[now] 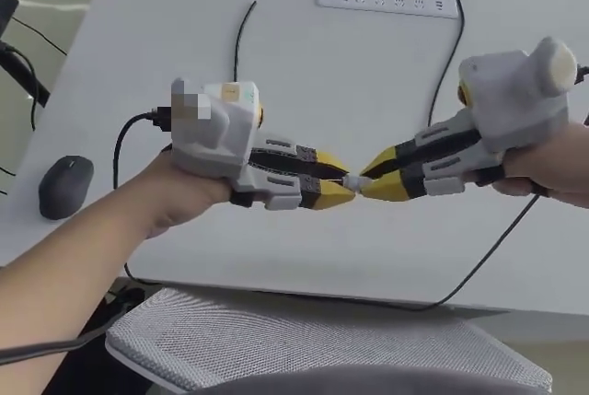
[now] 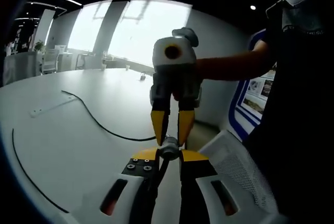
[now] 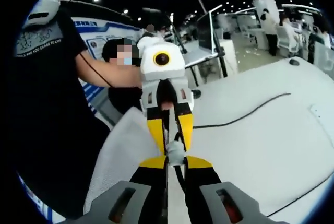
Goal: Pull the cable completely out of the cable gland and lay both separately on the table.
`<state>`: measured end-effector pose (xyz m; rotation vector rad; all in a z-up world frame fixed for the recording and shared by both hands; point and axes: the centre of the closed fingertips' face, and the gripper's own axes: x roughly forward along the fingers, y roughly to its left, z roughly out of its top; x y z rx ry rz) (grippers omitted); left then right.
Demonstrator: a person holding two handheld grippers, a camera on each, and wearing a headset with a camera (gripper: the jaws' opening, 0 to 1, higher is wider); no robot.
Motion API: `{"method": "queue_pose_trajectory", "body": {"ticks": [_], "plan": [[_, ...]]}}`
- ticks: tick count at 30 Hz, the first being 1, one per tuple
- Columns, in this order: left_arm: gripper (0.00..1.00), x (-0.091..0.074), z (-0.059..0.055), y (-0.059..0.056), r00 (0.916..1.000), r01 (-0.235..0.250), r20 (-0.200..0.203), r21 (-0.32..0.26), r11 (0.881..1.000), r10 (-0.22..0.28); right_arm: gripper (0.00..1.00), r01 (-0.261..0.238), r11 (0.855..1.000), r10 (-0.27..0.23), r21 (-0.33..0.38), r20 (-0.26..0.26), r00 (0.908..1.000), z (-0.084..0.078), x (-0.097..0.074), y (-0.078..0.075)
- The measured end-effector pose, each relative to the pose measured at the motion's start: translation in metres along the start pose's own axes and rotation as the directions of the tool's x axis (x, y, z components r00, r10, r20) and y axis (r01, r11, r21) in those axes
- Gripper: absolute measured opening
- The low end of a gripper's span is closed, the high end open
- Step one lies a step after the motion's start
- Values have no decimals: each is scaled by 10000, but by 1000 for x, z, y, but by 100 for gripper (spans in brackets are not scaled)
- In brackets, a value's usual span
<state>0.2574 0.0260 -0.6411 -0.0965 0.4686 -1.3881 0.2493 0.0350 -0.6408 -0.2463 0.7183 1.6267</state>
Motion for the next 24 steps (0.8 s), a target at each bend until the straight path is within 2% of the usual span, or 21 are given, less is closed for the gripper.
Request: {"method": "queue_pose_trajectory", "body": {"ticks": [2,3,5,11,13,14,15,17,18,19,21,23,24], "plan": [[15,-1,0,1,9999,6,126,-204,9998,-4,7,366,9984,-372,-430,-140,9992,1,0,0],[15,-1,1,2,9998,-14,180,-383,9993,21,7,598,9940,-620,-914,-215,9978,1,0,-1],[15,-1,1,1,9998,3,211,-464,9989,7,7,830,9892,-878,-1208,-349,9955,0,0,0],[15,-1,0,0,9993,69,383,-837,9965,-37,7,1507,9572,-1723,-2471,-682,9827,-1,0,0],[15,-1,1,0,9991,108,410,-915,9957,-70,7,1701,9365,-2064,-3066,-900,9743,-1,0,0],[15,-1,1,1,9991,52,422,-907,9959,-14,7,2007,9194,-2460,-3382,-966,9644,0,0,-2],[15,-1,2,1,9991,62,418,-902,9959,-24,7,2049,9129,-2560,-3531,-1042,9610,-1,0,-2],[15,-2,3,3,9990,15,440,-910,9959,26,7,2407,8851,-3047,-3983,-1049,9466,1,-1,-6],[15,-2,5,6,9986,-20,519,-1065,9943,76,7,2607,8653,-3311,-4282,-977,9385,1,-1,-8],[15,-3,5,6,9986,33,529,-1153,9933,28,7,2591,8636,-3318,-4326,-1005,9380,0,0,-7],[15,-2,5,5,9985,55,539,-1181,9930,9,7,2722,8480,-3535,-4548,-1028,9298,0,-1,-7],[15,-2,4,3,9987,182,487,-1426,9896,-114,7,2676,8400,-3557,-4720,-1066,9285,-2,0,-4],[15,-2,4,3,9986,172,511,-1431,9896,-100,7,2732,8323,-3652,-4823,-1063,9248,-2,-1,-5]]}}
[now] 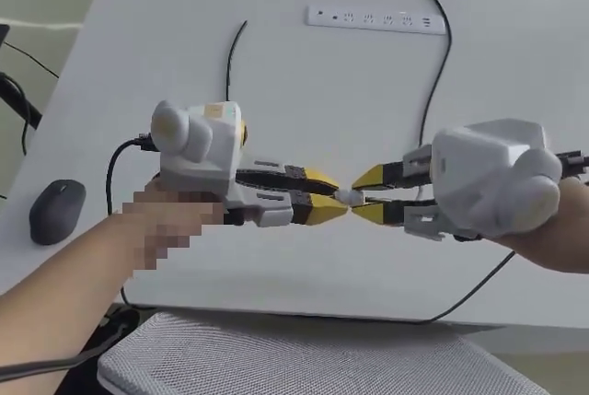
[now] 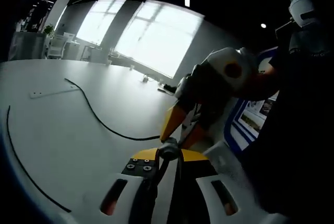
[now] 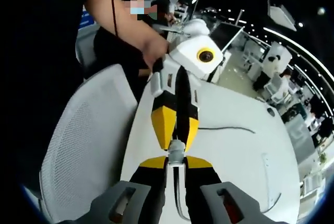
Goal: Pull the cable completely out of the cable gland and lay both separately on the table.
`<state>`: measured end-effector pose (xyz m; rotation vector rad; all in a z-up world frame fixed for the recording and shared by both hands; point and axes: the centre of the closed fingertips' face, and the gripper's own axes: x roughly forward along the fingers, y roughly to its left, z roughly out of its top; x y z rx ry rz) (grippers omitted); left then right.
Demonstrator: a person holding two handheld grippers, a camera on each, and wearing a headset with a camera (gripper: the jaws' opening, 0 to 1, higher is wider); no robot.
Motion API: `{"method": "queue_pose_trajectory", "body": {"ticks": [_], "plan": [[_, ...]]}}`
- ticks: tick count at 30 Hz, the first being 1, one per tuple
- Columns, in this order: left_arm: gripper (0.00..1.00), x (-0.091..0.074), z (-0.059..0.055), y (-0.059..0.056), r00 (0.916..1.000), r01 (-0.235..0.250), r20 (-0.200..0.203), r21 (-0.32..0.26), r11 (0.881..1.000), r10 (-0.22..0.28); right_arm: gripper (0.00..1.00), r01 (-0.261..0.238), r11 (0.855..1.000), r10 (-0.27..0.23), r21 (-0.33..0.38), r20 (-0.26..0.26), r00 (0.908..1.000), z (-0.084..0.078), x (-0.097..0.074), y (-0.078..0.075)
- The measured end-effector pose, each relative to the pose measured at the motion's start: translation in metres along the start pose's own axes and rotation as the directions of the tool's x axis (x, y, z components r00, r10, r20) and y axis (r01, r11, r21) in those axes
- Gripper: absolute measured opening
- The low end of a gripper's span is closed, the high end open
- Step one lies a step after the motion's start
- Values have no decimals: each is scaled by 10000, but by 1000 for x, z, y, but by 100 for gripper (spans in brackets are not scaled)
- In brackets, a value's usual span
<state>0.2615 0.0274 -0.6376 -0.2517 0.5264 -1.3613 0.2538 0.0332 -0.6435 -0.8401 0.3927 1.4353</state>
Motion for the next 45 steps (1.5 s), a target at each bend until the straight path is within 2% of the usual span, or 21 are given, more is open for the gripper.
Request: {"method": "queue_pose_trajectory", "body": {"ticks": [8,13,17,20,23,25,26,27,28,29,30,31,33,36,37,38,39,40,42,44,45], "plan": [[15,2,1,0,10000,-44,55,-169,9998,45,7,445,9990,-445,-80,-53,9990,-3,-2,-3],[15,1,4,-1,9999,14,138,-68,10000,-13,9,385,9943,-435,997,489,9979,1,-6,-7],[15,0,8,0,9995,-38,300,53,10000,36,17,-83,9739,-176,2267,1120,9935,5,-12,-10],[15,0,8,1,9996,-112,266,265,9996,105,16,-859,9258,227,3682,1725,9848,9,-20,-14],[15,0,8,-2,9996,-96,262,480,9988,83,22,-1568,8775,561,4533,2277,9721,9,-23,-21],[15,0,8,-5,9997,-89,242,682,9976,73,20,-2660,8033,1407,5329,2642,9541,7,-24,-13],[15,0,9,-6,9997,-84,247,776,9970,65,18,-2991,7719,1658,5610,2765,9466,2,-22,-14],[15,0,10,-7,9996,-69,261,857,9963,46,20,-3432,7333,1936,5869,3037,9329,2,-21,-12],[15,0,12,-9,9995,-36,306,1017,9948,5,21,-3680,6903,2024,6230,3220,9249,-1,-19,-13],[15,0,12,-9,9995,-29,301,1029,9947,-3,21,-3702,6855,1895,6270,3373,9221,-2,-18,-18],[15,1,12,-9,9996,-17,281,1008,9949,-11,21,-3861,6677,1813,6365,3639,9136,-1,-18,-21],[15,1,12,-9,9996,-18,269,1052,9944,-10,20,-4380,6198,1967,6512,4114,8900,3,-20,-19],[15,0,12,-8,9997,-40,237,1096,9940,14,17,-4892,5565,2019,6715,4619,8637,7,-23,-19],[15,0,12,-11,9999,-7,159,1269,9919,-14,15,-5018,5288,1892,6845,4813,8559,7,-22,-22],[15,0,13,-11,9999,9,132,1326,9912,-27,13,-5104,5128,1925,6903,4870,8519,8,-22,-21],[15,0,13,-12,9999,22,126,1387,9903,-39,11,-5295,4810,2059,6987,4970,8430,8,-22,-18],[15,-1,14,-12,9999,33,139,1390,9903,-52,11,-5380,4652,2126,7030,5012,8388,8,-22,-16],[15,-1,15,-12,9998,33,204,1416,9899,-63,12,-5425,4551,2210,7061,5006,8370,8,-21,-15],[15,-1,15,-12,9998,36,211,1416,9899,-66,12,-5485,4546,2237,7018,5061,8330,9,-21,-14],[15,0,16,-13,9997,82,232,1411,9900,-115,10,-5765,4206,2350,7005,5296,8150,12,-23,-13],[15,0,16,-13,9997,94,225,1426,9897,-128,10,-5795,4158,2356,7009,5324,8130,13,-23,-13]]}}
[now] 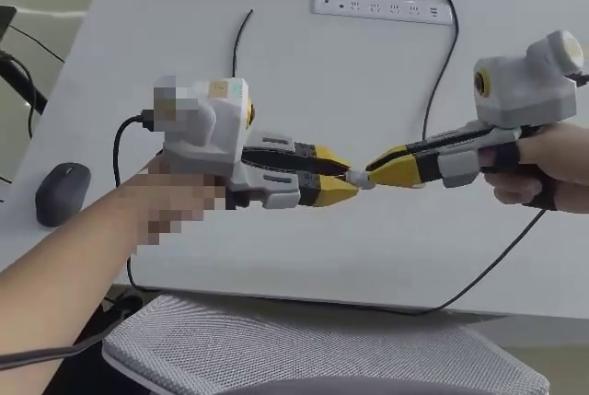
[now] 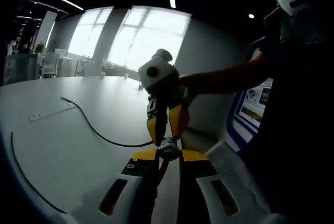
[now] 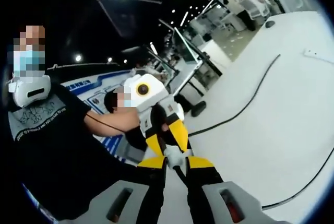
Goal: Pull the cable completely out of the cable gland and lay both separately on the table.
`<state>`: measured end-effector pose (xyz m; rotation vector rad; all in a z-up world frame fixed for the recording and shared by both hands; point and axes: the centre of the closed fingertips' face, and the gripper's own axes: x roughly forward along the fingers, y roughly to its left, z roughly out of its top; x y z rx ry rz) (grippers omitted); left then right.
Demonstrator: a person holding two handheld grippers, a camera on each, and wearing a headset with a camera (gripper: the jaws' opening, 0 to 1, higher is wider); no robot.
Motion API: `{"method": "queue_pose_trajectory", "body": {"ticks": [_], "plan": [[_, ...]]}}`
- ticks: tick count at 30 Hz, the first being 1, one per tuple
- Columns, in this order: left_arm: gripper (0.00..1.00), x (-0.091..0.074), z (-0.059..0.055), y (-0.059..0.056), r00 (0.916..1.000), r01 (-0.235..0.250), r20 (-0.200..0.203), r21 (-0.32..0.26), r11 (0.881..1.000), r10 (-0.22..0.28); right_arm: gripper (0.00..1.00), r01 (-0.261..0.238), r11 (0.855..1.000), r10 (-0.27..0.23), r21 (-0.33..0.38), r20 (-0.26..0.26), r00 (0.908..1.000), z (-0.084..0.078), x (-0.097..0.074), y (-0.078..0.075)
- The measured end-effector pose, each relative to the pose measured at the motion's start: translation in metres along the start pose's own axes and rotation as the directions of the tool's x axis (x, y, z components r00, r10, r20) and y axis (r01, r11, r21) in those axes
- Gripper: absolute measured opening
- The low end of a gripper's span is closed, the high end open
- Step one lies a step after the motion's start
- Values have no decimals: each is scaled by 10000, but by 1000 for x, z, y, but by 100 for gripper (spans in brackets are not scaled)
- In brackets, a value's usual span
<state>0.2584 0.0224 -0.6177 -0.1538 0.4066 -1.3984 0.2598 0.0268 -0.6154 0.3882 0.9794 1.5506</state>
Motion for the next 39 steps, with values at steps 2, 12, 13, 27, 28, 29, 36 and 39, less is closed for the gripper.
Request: {"method": "queue_pose_trajectory", "body": {"ticks": [2,12,13,27,28,29,36,39], "plan": [[15,0,1,-1,10000,27,0,31,10000,-27,10,-62,9998,64,176,-86,9999,-1,1,0],[15,3,-1,-4,9996,139,-250,87,9999,-137,8,-348,9980,386,525,-746,9965,-11,3,7],[15,3,-1,-4,9996,135,-257,102,9999,-132,8,-331,9983,369,483,-792,9962,-11,3,7],[15,4,-4,0,9995,78,-320,-270,9996,-87,7,995,9000,-1841,-4244,-1633,9692,-13,4,5],[15,4,-5,0,9995,62,-298,-317,9995,-71,7,1158,8790,-2144,-4626,-1664,9625,-13,5,5],[15,4,-5,0,9996,54,-283,-330,9994,-63,7,1331,8575,-2431,-4970,-1634,9561,-13,5,4],[15,0,-5,-1,9999,100,-90,-581,9983,-105,7,2017,6942,-3953,-6909,-1318,9090,-13,8,5],[15,-2,-4,0,9999,105,-13,-758,9971,-106,7,2164,5950,-4611,-7741,-1082,8807,-12,10,4]]}}
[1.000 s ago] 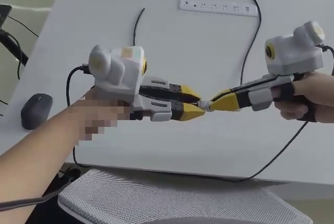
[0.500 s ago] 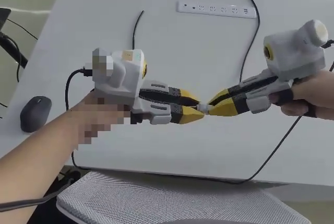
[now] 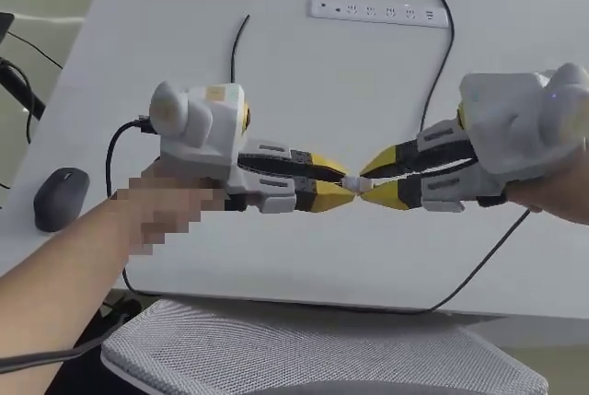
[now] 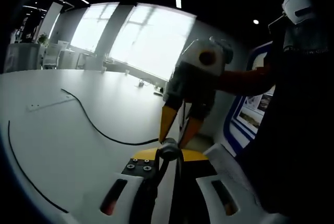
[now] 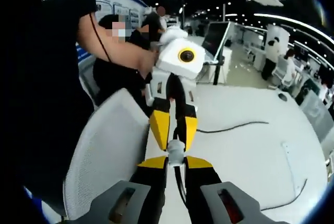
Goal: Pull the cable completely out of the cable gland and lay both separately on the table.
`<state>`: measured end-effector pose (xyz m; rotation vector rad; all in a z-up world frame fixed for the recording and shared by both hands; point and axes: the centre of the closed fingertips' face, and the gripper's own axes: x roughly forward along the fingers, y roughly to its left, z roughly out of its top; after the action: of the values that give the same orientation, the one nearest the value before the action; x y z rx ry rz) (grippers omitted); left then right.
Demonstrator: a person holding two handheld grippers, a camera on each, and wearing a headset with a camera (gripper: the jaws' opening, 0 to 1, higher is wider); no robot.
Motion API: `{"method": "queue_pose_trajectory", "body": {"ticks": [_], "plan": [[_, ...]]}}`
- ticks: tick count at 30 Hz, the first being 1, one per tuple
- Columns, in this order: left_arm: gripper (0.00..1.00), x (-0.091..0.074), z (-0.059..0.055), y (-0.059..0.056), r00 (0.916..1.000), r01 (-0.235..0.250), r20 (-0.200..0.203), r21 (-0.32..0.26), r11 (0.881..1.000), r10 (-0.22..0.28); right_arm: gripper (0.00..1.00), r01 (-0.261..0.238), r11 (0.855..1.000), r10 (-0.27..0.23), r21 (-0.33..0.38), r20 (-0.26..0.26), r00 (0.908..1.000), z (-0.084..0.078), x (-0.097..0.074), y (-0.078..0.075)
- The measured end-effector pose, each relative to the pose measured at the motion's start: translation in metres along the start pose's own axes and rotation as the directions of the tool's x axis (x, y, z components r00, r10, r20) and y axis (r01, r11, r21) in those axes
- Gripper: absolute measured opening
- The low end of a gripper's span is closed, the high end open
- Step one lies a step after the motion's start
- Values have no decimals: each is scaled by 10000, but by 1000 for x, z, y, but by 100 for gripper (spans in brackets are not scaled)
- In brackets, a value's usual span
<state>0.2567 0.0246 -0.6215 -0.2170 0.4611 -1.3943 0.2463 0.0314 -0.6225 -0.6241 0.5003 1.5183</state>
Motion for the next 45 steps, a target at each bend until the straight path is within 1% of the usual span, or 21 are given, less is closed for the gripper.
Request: {"method": "queue_pose_trajectory", "body": {"ticks": [2,4,5,11,13,16,22,24,25,26,28,30,31,32,33,35,36,40,42,43,45], "plan": [[15,-1,0,0,10000,-9,44,-81,10000,10,7,425,9981,-438,-447,-292,9986,0,1,-1],[15,-1,0,0,10000,-2,41,-87,10000,3,7,799,9903,-861,-1140,-505,9950,0,2,0],[15,-1,0,0,10000,-7,42,-101,9999,7,7,960,9882,-1036,-1190,-597,9928,-1,3,0],[15,-1,-3,-1,9999,41,-99,-41,10000,-42,8,1112,9866,-1199,-1193,-691,9904,-6,5,-1],[15,-2,-4,-2,9999,76,-155,4,10000,-76,8,1134,9895,-1194,-895,-643,9908,-7,5,-2],[15,-2,-4,-2,9998,109,-164,27,9999,-109,8,1165,9895,-1223,-855,-669,9902,-6,6,-2],[15,-2,-1,-2,10000,89,-16,173,9998,-89,9,1310,9909,-1327,-301,-654,9890,-5,8,-5],[15,-1,0,-2,10000,70,-46,296,9995,-69,11,1471,9888,-1484,-244,-639,9869,-5,7,-6],[15,-1,0,-2,10000,59,-60,349,9994,-57,11,1519,9883,-1522,-94,-549,9868,-4,6,-7],[15,-1,0,-2,10000,41,-47,394,9992,-39,12,1593,9866,-1579,354,-377,9867,-3,5,-6],[15,-1,0,-2,10000,10,-71,455,9990,-7,16,1733,9835,-1719,524,-304,9846,-2,3,-8],[15,-1,-1,-1,9999,-55,-84,586,9983,60,16,1927,9768,-1911,934,-260,9812,-4,-3,-9],[15,-2,-1,-1,9999,-64,-104,590,9982,70,17,2006,9703,-1987,1353,-273,9797,-6,-6,-9],[15,-2,-1,-1,9999,-71,-104,693,9976,79,16,2142,9548,-2118,2062,-340,9767,-8,-10,-10],[15,-3,0,-1,9999,-109,-86,825,9965,116,15,2209,9450,-2213,2413,-259,9749,-8,-12,-11],[15,-4,0,0,9997,-155,-158,954,9953,170,14,2776,9309,-2790,2373,-284,9599,-13,-17,-16],[15,-4,-1,0,9996,-193,-183,1074,9940,213,13,3147,9179,-3096,2418,-597,9490,-20,-19,-18],[15,-6,0,1,9991,-342,-186,1279,9912,369,13,3349,9059,-3320,2593,-565,9416,-25,-13,-12],[15,-6,2,1,9990,-397,-139,1330,9903,420,12,3771,9009,-3670,2150,-869,9262,-32,-11,-14],[15,-6,3,1,9989,-417,-140,1320,9904,439,11,4181,8826,-4076,2148,-936,9084,-35,-11,-19],[15,-6,4,1,9985,-487,-178,1481,9878,519,12,4236,8736,-4206,2396,-658,9048,-30,-9,-19]]}}
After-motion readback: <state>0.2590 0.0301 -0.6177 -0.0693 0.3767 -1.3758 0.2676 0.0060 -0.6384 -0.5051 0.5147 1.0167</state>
